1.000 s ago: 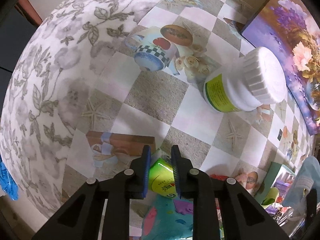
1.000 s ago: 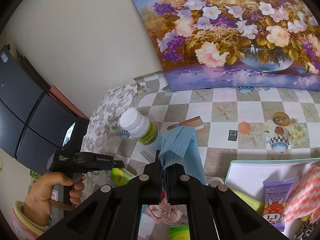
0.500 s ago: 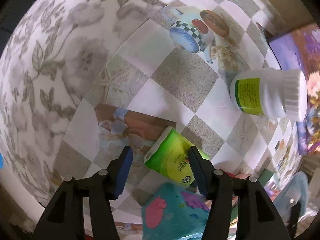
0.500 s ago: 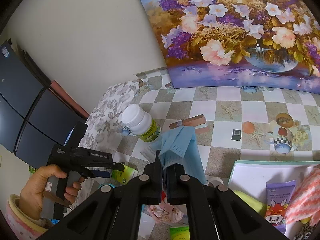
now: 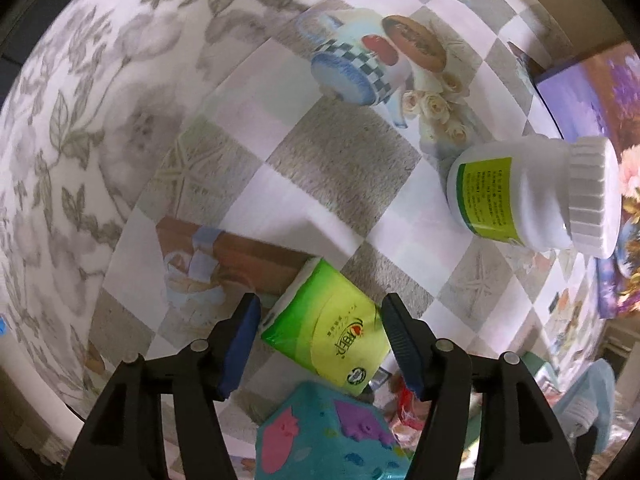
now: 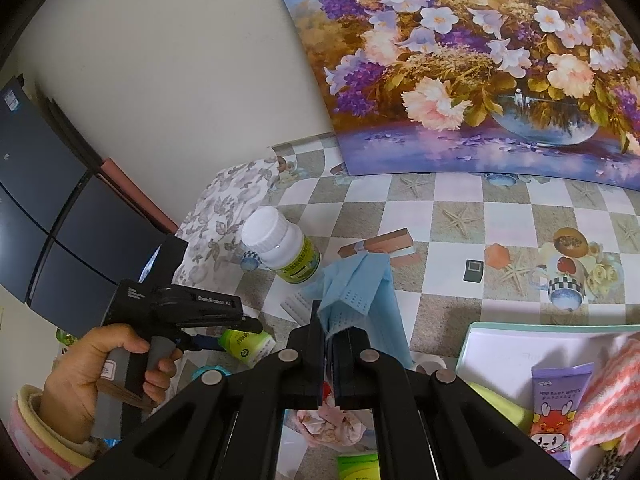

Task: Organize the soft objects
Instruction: 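Carry the blue mask and green tissue pack into the white tray and release both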

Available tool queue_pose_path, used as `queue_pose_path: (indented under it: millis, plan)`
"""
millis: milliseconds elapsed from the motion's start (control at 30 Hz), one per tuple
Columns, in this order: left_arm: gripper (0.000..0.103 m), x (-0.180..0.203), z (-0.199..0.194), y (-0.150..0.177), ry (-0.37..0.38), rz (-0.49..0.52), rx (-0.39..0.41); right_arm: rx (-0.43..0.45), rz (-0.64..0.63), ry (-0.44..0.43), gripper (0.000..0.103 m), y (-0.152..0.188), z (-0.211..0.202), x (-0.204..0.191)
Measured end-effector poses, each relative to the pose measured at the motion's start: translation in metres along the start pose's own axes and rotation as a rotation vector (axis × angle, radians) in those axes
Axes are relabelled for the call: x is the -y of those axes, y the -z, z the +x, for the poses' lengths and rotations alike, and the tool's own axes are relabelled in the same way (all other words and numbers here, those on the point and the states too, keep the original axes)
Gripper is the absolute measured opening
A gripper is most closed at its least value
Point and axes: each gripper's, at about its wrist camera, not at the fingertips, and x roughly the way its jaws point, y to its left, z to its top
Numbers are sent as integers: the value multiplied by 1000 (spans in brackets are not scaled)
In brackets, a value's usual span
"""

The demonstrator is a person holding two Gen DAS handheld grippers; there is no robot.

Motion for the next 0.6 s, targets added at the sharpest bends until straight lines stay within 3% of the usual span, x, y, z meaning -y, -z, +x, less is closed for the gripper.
queue_pose_path:
  millis: [300,600]
  plan:
    - [61,17,4,-1,-50,40,59,3,19,2,3,-1,0,5]
    - [60,33,5,6,-21,49,64,6,23,1,3,-1,-1,7]
